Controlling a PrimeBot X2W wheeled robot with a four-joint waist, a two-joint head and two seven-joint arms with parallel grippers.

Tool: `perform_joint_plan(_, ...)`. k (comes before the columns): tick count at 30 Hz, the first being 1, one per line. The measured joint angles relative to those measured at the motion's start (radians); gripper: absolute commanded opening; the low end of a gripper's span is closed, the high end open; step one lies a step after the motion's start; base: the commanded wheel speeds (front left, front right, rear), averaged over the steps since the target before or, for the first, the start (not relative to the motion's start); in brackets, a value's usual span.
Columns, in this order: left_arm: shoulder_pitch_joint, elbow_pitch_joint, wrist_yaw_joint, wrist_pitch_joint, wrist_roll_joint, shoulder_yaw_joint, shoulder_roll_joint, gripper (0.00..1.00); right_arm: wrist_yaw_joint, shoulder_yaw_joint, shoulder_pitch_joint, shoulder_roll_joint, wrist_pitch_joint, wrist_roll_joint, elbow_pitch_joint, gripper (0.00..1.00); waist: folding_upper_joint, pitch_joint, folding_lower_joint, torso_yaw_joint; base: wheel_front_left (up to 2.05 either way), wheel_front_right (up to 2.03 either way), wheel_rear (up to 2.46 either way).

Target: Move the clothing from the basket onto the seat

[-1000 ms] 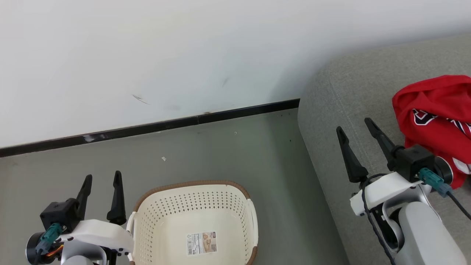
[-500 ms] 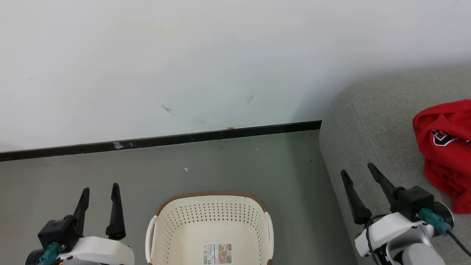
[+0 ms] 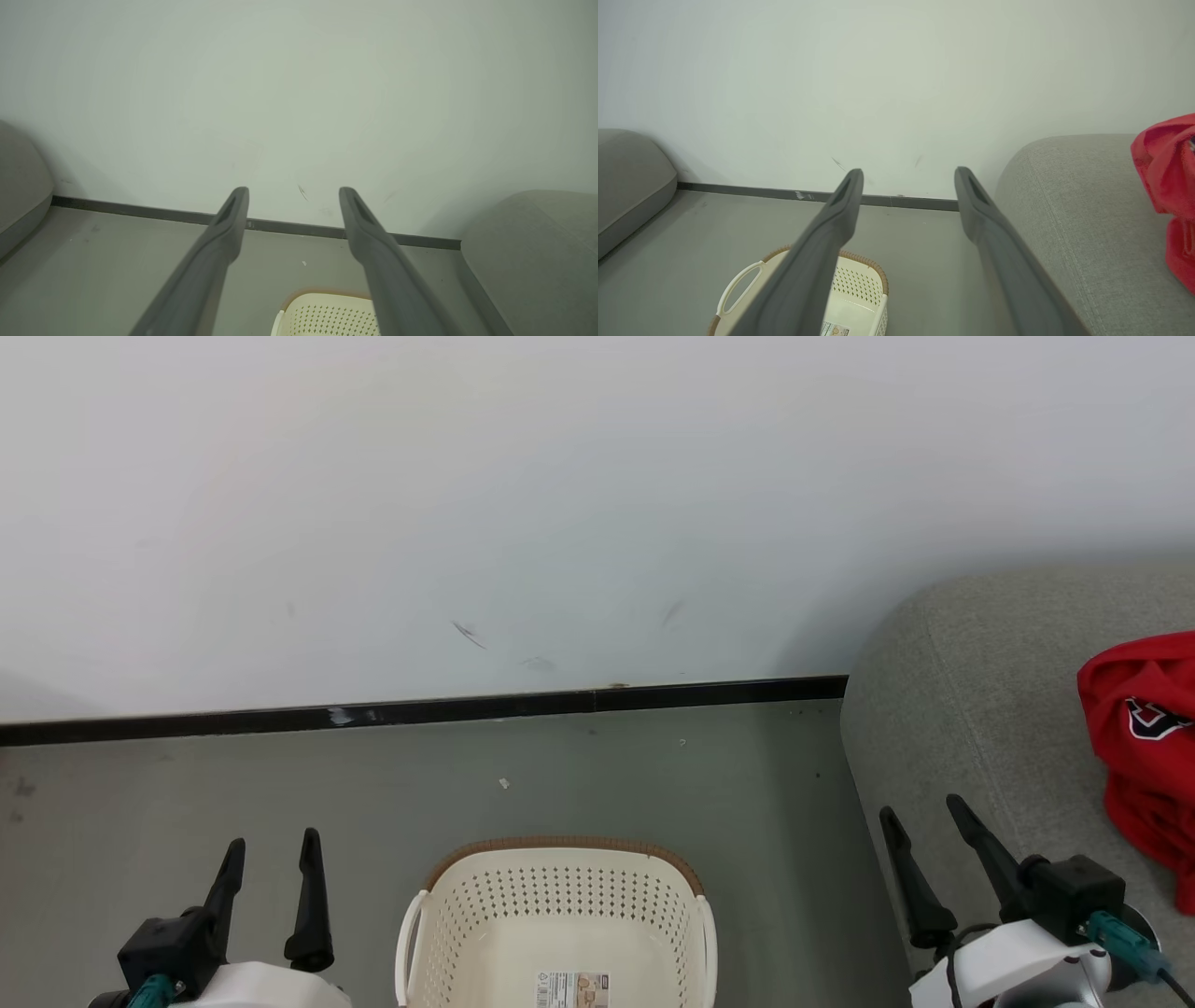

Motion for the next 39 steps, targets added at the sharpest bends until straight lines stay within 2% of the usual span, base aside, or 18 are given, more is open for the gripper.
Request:
perform_joint_plan(9, 0.02, -0.002, -0.008, 0.0, 0.011, 0.008, -0.004, 1.0, 0.0, 0.034, 0.029, 0.0, 0.0, 0.028, -0.024, 1.0, 0.0, -0.004, 0.0, 0.004, 0.0, 0.0, 0.0)
perform_joint_plan(25, 0.036, -0.007, -0.034, 0.0, 0.044, 0.008, -0.01, 1.0, 0.0, 0.035, 0.056, 0.0, 0.0, 0.035, -0.034, 1.0, 0.0, -0.008, 0.0, 0.002, 0.0, 0.0, 0.0)
perform_joint_plan(26, 0.036, -0.003, -0.033, 0.001, 0.045, 0.007, -0.011, 0.0, 0.0, 0.036, 0.056, 0.001, 0.0, 0.035, -0.029, 0.0, 0.0, -0.008, 0.0, 0.002, 0.0, 0.0, 0.0)
perform_joint_plan(32, 0.065, 0.053, -0.033, 0.003, 0.041, -0.012, -0.053, 0.0, 0.0, 0.042, 0.098, 0.013, 0.001, 0.035, 0.031, 0.0, 0.0, -0.008, 0.0, 0.002, 0.0, 0.0, 0.0)
perform_joint_plan(39, 0.067, 0.054, -0.044, 0.021, -0.025, 0.004, -0.057, 0.0, 0.0, 0.057, 0.112, 0.014, 0.001, 0.099, 0.017, 0.0, 0.0, -0.007, 0.0, 0.0, 0.0, 0.0, 0.0)
